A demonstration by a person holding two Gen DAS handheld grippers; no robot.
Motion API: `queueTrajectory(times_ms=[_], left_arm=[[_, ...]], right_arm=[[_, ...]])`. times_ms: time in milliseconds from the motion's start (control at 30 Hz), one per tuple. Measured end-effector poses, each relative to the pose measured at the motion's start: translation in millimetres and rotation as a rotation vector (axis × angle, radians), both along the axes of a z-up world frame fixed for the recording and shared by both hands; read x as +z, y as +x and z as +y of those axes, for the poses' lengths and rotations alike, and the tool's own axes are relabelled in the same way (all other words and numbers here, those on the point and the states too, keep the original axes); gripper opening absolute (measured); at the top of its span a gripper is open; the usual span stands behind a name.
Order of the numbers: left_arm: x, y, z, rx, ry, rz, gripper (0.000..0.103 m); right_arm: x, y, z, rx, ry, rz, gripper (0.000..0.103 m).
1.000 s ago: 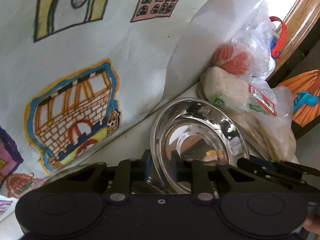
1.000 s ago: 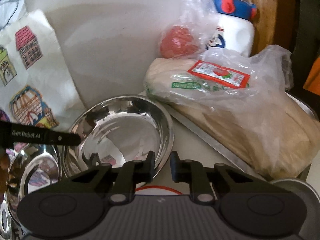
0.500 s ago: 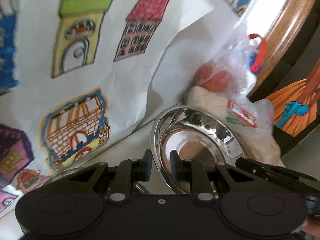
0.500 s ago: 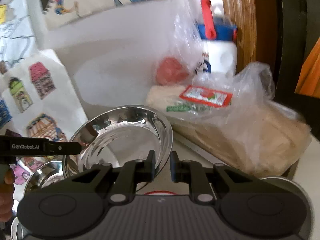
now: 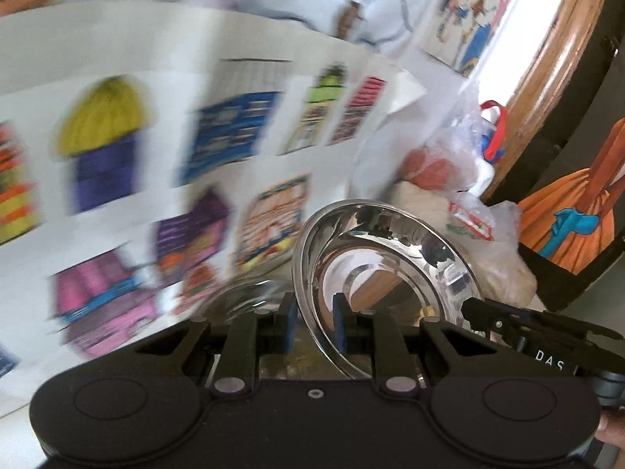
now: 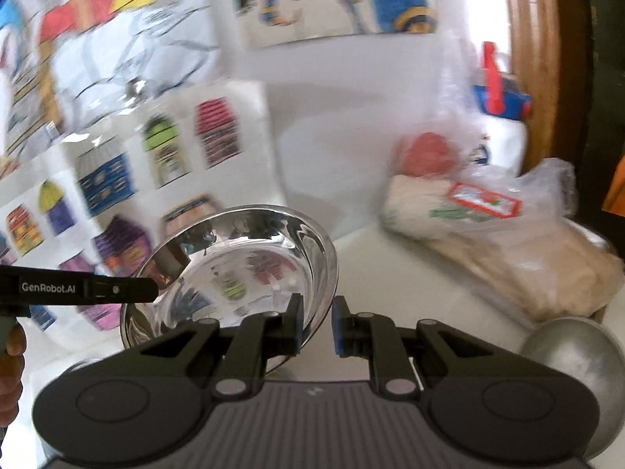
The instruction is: Organize plates and bowls
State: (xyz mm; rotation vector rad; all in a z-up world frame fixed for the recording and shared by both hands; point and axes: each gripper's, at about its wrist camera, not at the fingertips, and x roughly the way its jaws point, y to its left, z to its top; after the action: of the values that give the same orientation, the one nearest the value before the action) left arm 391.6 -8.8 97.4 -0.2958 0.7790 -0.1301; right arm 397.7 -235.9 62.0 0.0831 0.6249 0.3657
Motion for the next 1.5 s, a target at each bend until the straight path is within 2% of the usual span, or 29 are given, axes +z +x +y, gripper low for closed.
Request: queueTrajectory(times_ms=[200,367,600,1100,1200,1267,1367,1400,1500], left_arm=[[-13.4,-25.1,29.3,0.048,0.033,0.018,0.021],[-31.4,-29.4,41.3,0.069,0.065,0.044,0.021],[-47.9,-22.9,33.2,0.059,0.127,0.089,0.021],[-61.2,-17.2,30.7,0.05,0.133,0.108,0.022],[-61.1,-16.6,30.1,0.045,0.128,0.107,0.025],[-60.0,-17.3,30.4,0.049,0.125,0.101,0.025],[-57.4,-20.9,33.1,0.054,0.129,0.087,0.034],[-56.1,-22.2,34.1,0.057,0.127,0.082,0.039],[-50.1,-30.7,38.8,0.073,0.122,0.054,0.058]], right_arm=[[-17.6,-12.0,43.3,0.031,-0.074,0.001,0.018],[-32.8,-16.4,64.3,0.035,-0.158,0.003,0.018],[-44.8,-20.7,74.4,0.031,-0.231,0.001,0.018],[-52.7,-17.6,84.0,0.041,-0.342,-0.035,0.022],[-53.9,-22.1,88.3,0.054,-0.384,-0.078,0.024],[-54.3,-26.7,91.8,0.064,-0.41,-0.107,0.028],[-53.1,-34.7,93.0,0.066,-0.418,-0.15,0.043],[-51.6,-37.7,91.7,0.062,-0.406,-0.164,0.055],[-42.9,-50.5,82.7,0.046,-0.335,-0.205,0.068]])
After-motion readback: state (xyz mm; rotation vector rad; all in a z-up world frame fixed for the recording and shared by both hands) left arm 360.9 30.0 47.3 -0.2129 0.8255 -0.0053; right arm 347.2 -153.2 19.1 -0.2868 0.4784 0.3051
